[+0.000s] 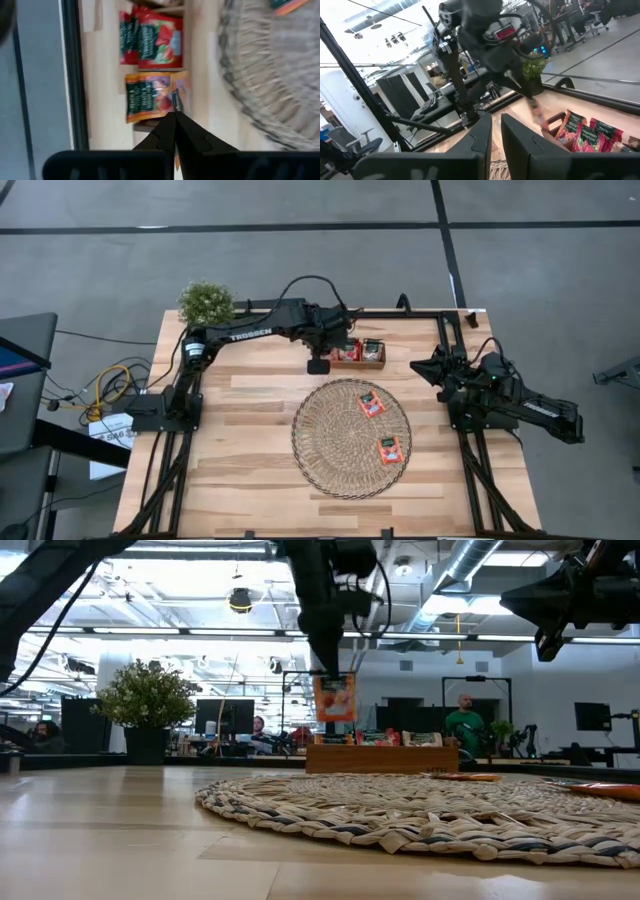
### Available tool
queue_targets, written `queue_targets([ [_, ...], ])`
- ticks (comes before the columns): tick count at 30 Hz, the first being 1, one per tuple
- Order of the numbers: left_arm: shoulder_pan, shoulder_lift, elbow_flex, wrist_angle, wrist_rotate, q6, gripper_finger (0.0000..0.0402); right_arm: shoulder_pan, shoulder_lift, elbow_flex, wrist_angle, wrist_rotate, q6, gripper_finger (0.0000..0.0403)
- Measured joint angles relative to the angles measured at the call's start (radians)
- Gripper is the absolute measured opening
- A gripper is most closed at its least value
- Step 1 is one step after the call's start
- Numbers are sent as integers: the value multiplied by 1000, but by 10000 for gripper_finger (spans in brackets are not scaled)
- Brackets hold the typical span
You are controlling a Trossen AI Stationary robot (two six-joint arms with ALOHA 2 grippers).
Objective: Pick & Place Tea
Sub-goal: Put the bottom left orange tea bag into the left section of the wooden organizer
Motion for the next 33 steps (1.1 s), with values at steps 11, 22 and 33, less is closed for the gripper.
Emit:
queue_targets([
  [11, 98, 28, 0, 81, -2, 110, 0, 0, 0, 0, 0, 1, 0, 33],
  [22, 134, 28, 0, 92, 86, 150, 0, 0, 0, 0, 0, 50, 0, 33],
  [33, 130, 116, 0, 69, 90, 174, 0, 0, 0, 0, 0, 50, 3, 33],
])
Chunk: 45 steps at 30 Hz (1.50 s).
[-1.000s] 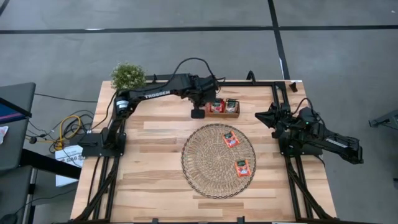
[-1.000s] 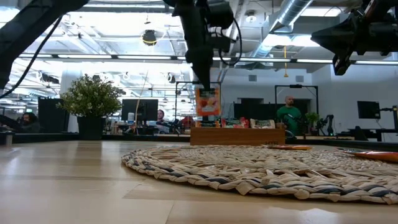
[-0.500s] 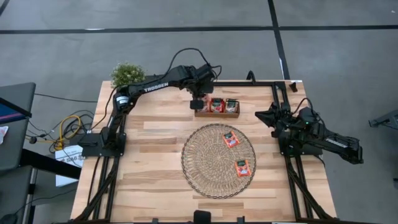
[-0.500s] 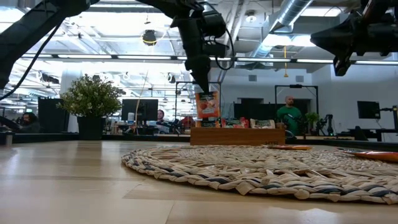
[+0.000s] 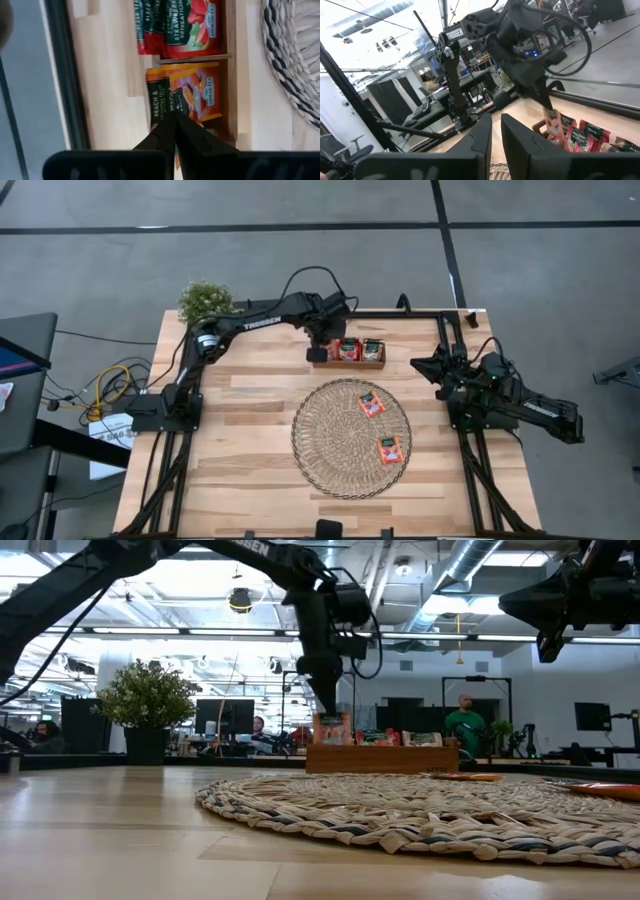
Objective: Pick & Place Tea
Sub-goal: Put the bottom left orange tea bag into the left section of the wooden organizer, then put the top orange tea bag into the left section of the wooden organizer
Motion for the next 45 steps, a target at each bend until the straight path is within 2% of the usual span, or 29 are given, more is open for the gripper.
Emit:
queue_targets([
  [13, -4, 54, 0, 8, 24, 16, 0, 0, 0, 0, -1, -2, 6, 33],
  [32, -4, 55, 0, 23, 23, -1, 1, 0, 0, 0, 0, -2, 15, 33],
  [37, -4, 55, 0, 18, 3, 1, 30, 0, 0, 0, -1, -2, 15, 33],
  [42, -5, 55, 0, 17, -26, 8, 90, 0, 0, 0, 0, -3, 15, 33],
  [45, -11, 53, 0, 17, -115, 10, 123, 0, 0, 0, 0, -3, 15, 33],
])
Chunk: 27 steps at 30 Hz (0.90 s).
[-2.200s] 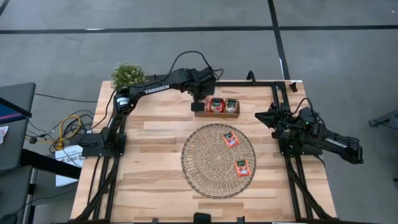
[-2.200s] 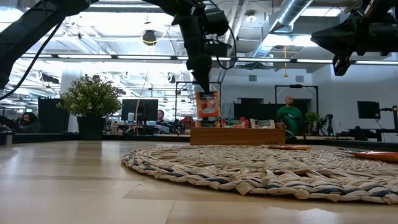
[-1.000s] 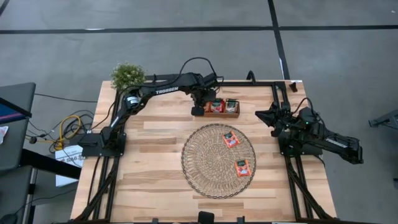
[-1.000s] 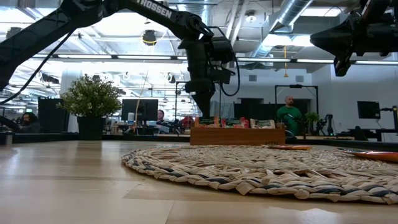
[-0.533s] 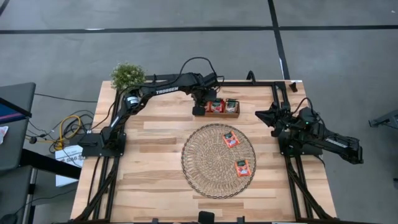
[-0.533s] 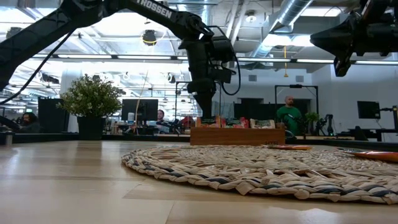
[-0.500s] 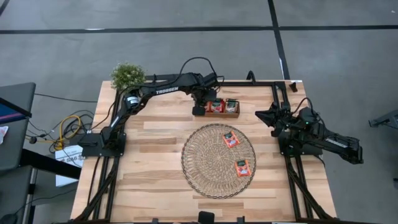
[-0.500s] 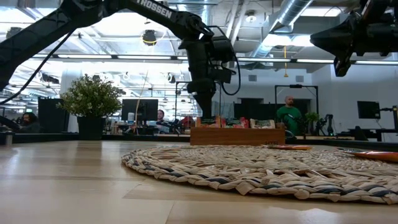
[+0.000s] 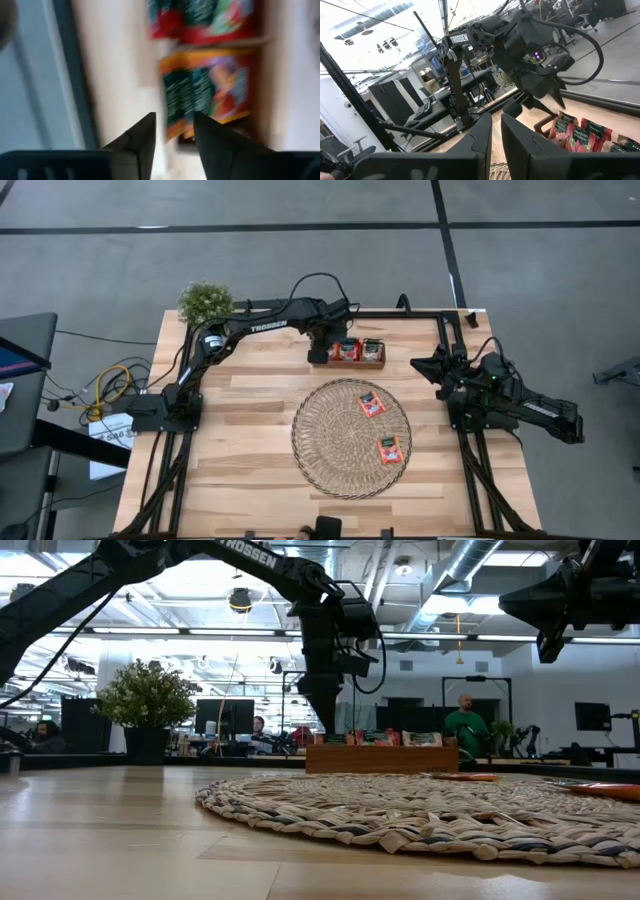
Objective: Pick & Place Tea
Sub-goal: Put the top orange tea bag into the left section of the wooden organizer
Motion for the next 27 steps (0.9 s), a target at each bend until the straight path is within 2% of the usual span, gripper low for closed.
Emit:
queue_targets([
  [3, -14, -28, 0, -26, -135, -4, 140, 0, 0, 0, 0, 0, 0, 33],
  [5, -36, -51, 34, -97, -149, -42, 143, 0, 0, 0, 0, 0, 0, 33],
  [7, -72, -66, 90, -172, -66, -117, 142, 0, 0, 0, 0, 0, 0, 33],
  [10, -129, -73, 182, -223, 186, -245, 137, 0, 0, 0, 0, -1, 0, 33],
  [12, -162, -73, 232, -194, 345, -326, 134, 0, 0, 0, 0, -1, 0, 33],
  [15, -208, -75, 246, -53, 479, -441, 131, 0, 0, 0, 0, -2, 0, 33],
  [19, -256, -53, 247, 101, 544, -544, 131, 0, 0, 0, 0, -3, 8, 33],
  [27, -274, 72, 244, 181, 514, -674, 131, 1, 0, 0, 0, -3, 8, 33],
])
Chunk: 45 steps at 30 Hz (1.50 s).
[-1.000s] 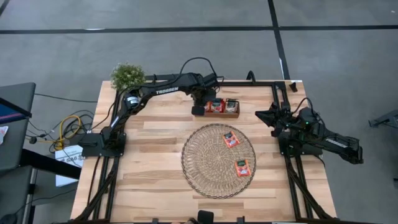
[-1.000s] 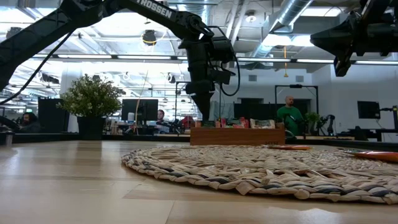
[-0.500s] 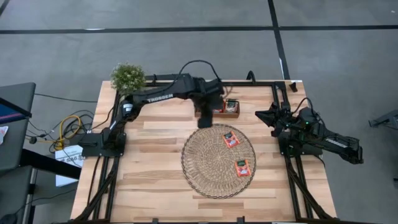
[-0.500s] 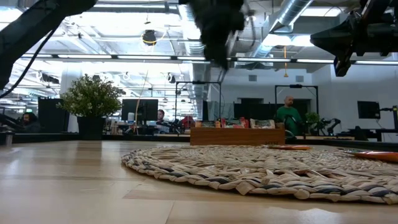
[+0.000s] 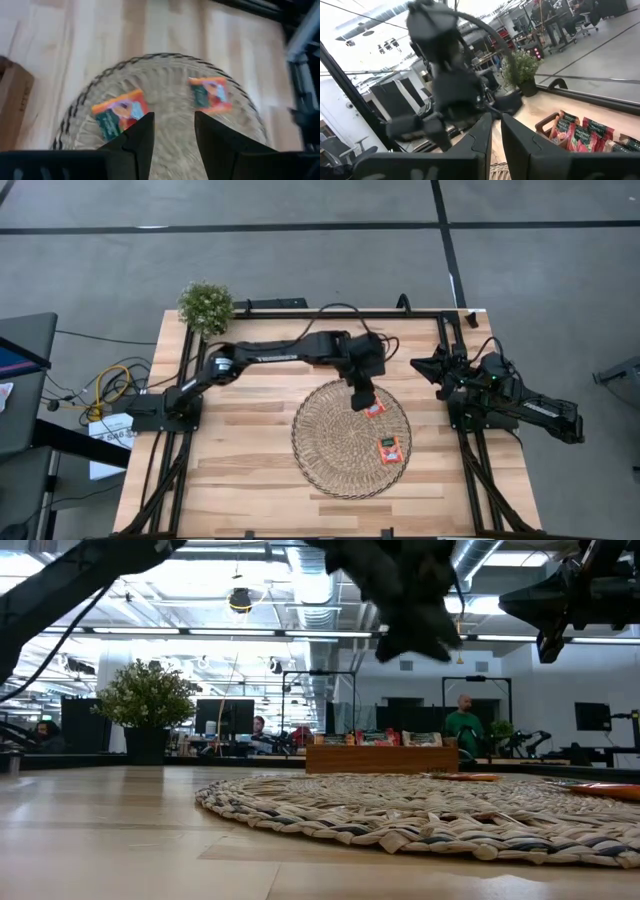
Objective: Pick & Place Tea
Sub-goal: Put the top orange tea bag into the left section of the wooden organizer
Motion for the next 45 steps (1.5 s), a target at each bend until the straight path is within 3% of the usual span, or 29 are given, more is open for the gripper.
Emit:
queue_targets([
  [5, 6, 69, -1, 3, -105, -51, 131, 0, 0, 0, 0, -1, 0, 33],
  [9, 14, 90, -2, 1, -120, -63, 131, 2, 0, 0, 0, -25, 0, 33],
  [15, 14, 110, -2, 14, -252, -94, 131, 2, 0, 0, 0, -23, -3, 33],
  [30, 2, 162, -4, 20, -260, -108, 134, 1, 0, 0, -12, -23, -8, 33],
  [40, -6, 162, -3, 42, -264, -89, 202, 1, 0, 0, -25, -23, -8, 33],
  [45, 5, 172, -1, 77, -265, -113, 213, 1, 0, 0, -24, -23, -8, 33],
])
